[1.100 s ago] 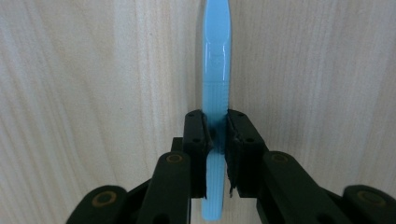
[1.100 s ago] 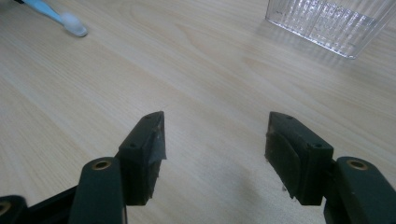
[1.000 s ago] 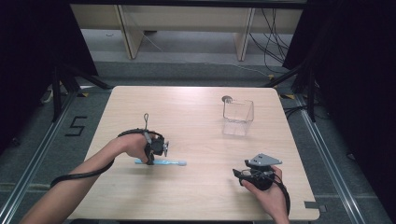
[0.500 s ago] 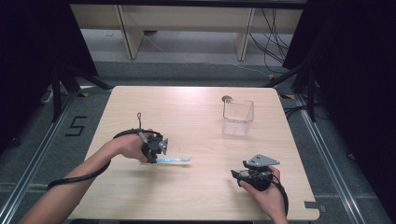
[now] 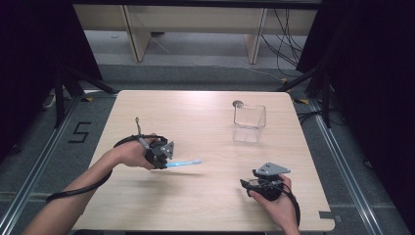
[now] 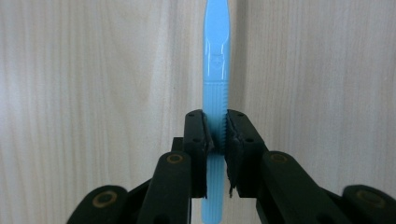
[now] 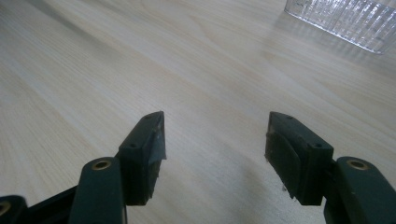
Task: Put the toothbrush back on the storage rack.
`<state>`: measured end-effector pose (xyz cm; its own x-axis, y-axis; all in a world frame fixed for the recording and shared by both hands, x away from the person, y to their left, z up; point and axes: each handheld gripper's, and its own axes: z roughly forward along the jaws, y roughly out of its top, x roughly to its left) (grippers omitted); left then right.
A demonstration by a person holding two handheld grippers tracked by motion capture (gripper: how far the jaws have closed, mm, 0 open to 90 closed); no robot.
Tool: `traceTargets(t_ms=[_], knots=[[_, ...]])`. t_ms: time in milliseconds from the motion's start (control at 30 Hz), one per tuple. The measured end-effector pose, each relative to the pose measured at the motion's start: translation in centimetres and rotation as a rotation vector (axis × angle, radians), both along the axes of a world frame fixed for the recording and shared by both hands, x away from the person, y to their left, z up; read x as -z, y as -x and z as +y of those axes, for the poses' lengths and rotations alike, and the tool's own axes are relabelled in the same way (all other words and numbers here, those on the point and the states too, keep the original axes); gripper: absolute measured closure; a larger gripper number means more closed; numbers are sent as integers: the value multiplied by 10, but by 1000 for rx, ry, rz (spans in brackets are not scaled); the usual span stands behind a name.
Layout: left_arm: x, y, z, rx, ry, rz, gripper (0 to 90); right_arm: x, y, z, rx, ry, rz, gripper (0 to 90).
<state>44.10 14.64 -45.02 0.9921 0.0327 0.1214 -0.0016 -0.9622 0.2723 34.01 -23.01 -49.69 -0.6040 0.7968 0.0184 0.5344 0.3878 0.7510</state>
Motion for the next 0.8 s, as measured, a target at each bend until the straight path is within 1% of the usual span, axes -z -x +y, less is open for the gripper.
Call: traceTargets(t_ms=[67,100,133,167,200,233,267,300,333,367,400,433,467,533,567,600,633,667,700,733,767,800], knots=[[-2,0,1,-3,22,-16,786,0,0,1,0,-2,4,388],[-3,1,3,-12,51,-25,786,0,1,2,1,-3,10,388],[-3,2,4,-29,80,-20,786,0,0,1,-12,9,-4,389],[-3,2,4,-29,80,-20,786,0,0,1,-12,9,-4,389],[-4,1,5,-22,86,-37,786,1,0,2,-14,3,2,388],[-4,2,5,-45,133,-47,786,1,0,4,-8,7,0,389],[-4,2,5,-45,133,-47,787,1,0,4,-8,7,0,389],[-4,2,6,-48,143,-54,787,2,1,4,-6,0,7,388],[-4,2,6,-51,163,-62,786,2,0,4,-18,4,1,388],[-5,2,7,-51,167,-68,786,2,0,5,-18,6,4,389],[-6,2,7,-59,199,-76,786,2,0,5,-19,8,6,389],[-6,2,7,-59,199,-76,786,2,0,5,-19,8,6,389],[-6,3,8,-65,215,-81,786,2,0,5,-14,15,-3,388],[-7,3,9,-70,235,-87,787,2,0,5,-16,13,1,389],[-6,3,10,-76,256,-95,787,2,0,5,-16,13,1,389],[-7,3,11,-77,268,-103,787,4,0,7,-14,3,2,389],[-7,4,11,-83,287,-105,787,4,0,7,-14,2,2,389],[-8,4,13,-81,307,-114,787,4,0,7,-15,2,1,389],[-8,4,13,-81,307,-114,787,4,0,7,-15,2,1,389],[-8,4,13,-85,322,-115,787,3,0,7,-17,9,-3,390],[-8,5,13,-93,346,-119,787,3,0,7,-17,9,-3,390],[-11,4,15,-83,360,-125,787,2,1,8,-14,-2,-3,393]])
